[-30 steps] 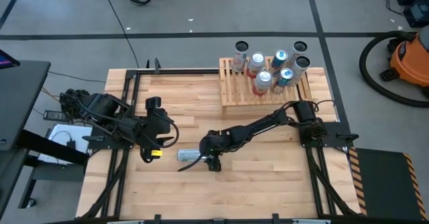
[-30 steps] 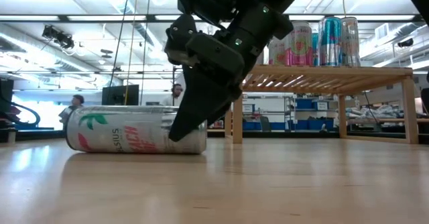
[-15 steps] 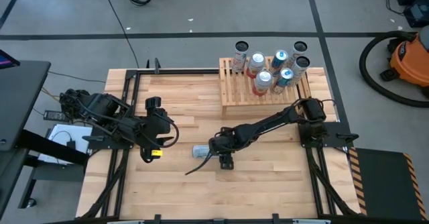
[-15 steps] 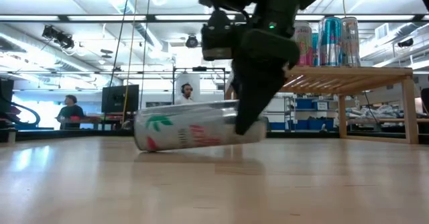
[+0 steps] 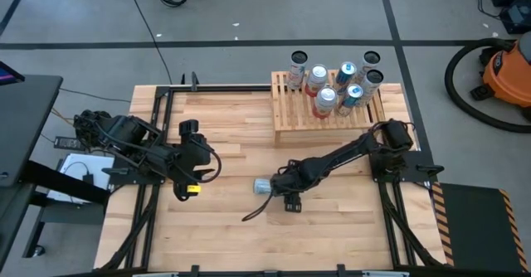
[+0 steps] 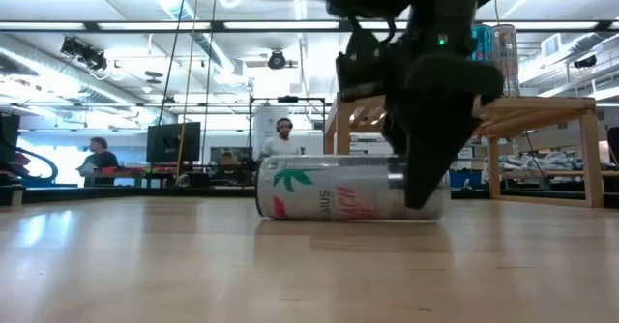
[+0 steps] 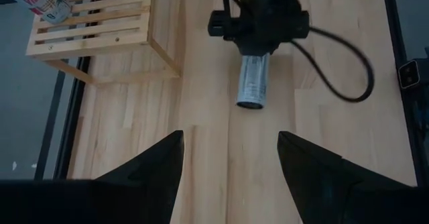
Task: Place canned beverage on shelf
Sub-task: Put the white-pink soda can on the shelf aligned with the other white-pink soda can
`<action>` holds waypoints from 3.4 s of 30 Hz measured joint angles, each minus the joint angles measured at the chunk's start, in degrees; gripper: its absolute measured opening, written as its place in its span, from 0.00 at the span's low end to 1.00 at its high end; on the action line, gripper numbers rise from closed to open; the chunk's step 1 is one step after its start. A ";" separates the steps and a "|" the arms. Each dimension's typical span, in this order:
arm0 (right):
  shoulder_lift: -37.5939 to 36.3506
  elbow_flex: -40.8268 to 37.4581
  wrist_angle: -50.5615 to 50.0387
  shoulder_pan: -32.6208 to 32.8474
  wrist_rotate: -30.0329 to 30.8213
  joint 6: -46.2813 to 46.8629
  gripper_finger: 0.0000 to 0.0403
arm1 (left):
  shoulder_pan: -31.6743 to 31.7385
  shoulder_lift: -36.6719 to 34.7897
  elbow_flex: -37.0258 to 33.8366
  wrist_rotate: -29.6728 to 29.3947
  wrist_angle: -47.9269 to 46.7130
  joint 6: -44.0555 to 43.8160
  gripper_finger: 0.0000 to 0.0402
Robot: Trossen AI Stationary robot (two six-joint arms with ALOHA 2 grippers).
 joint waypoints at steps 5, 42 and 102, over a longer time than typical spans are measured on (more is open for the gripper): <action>-2.11 0.07 1.66 0.21 -0.80 -0.58 0.72 | 0.00 0.00 0.00 0.00 -0.18 0.06 0.60; -2.50 0.27 16.24 -3.43 -4.54 -6.50 0.90 | 0.00 0.00 0.00 -0.02 -0.23 -0.09 0.60; 0.89 3.61 20.54 -3.31 -0.09 -10.23 0.66 | 0.02 0.07 -0.04 0.00 -0.22 -0.80 0.60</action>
